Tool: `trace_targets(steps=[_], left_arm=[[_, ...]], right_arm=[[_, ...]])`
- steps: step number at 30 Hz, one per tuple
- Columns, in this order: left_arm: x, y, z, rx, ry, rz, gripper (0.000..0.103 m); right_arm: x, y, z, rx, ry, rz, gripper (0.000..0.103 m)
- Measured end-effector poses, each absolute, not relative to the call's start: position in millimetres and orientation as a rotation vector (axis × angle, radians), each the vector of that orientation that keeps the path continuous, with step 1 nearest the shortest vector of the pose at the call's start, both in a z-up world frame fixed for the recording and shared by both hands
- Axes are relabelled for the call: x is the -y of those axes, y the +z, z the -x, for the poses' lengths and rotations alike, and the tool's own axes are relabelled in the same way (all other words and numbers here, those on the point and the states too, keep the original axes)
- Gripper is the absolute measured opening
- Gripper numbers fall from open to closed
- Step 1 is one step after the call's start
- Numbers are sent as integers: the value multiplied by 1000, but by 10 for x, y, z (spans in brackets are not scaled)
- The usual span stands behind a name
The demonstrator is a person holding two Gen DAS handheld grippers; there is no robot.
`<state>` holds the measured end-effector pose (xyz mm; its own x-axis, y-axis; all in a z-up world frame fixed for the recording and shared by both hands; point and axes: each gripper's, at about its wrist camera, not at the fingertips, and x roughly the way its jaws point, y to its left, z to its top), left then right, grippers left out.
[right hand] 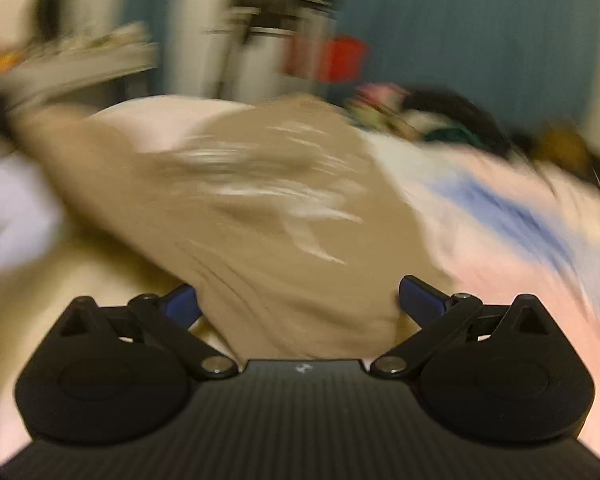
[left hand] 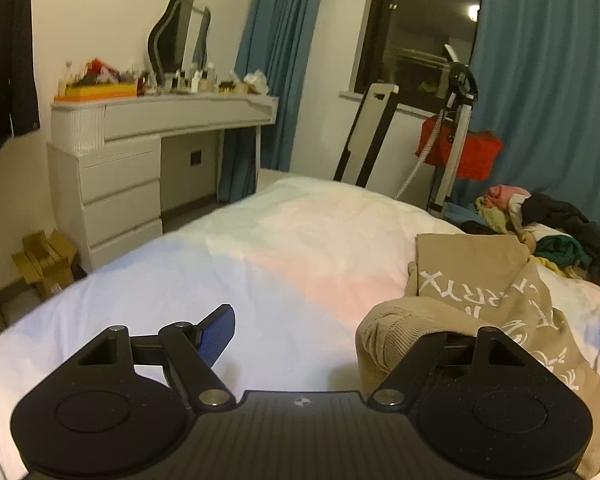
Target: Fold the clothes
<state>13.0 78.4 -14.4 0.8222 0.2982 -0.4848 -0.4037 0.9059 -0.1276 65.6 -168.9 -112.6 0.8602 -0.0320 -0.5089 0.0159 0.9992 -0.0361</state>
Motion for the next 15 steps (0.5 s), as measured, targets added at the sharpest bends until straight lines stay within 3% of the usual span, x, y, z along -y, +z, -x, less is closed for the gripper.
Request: trace_targets(steps=[7, 12, 15], left_arm=[[-529, -156, -116, -456, 313, 135, 82], [-467, -148, -87, -435, 303, 104, 82], [-571, 59, -37, -363, 275, 155, 82]], right_arm=[[2489, -1060, -577, -482, -312, -290, 103], [2464, -1112, -655, -509, -340, -221, 103], [2403, -691, -469, -345, -336, -184, 103]])
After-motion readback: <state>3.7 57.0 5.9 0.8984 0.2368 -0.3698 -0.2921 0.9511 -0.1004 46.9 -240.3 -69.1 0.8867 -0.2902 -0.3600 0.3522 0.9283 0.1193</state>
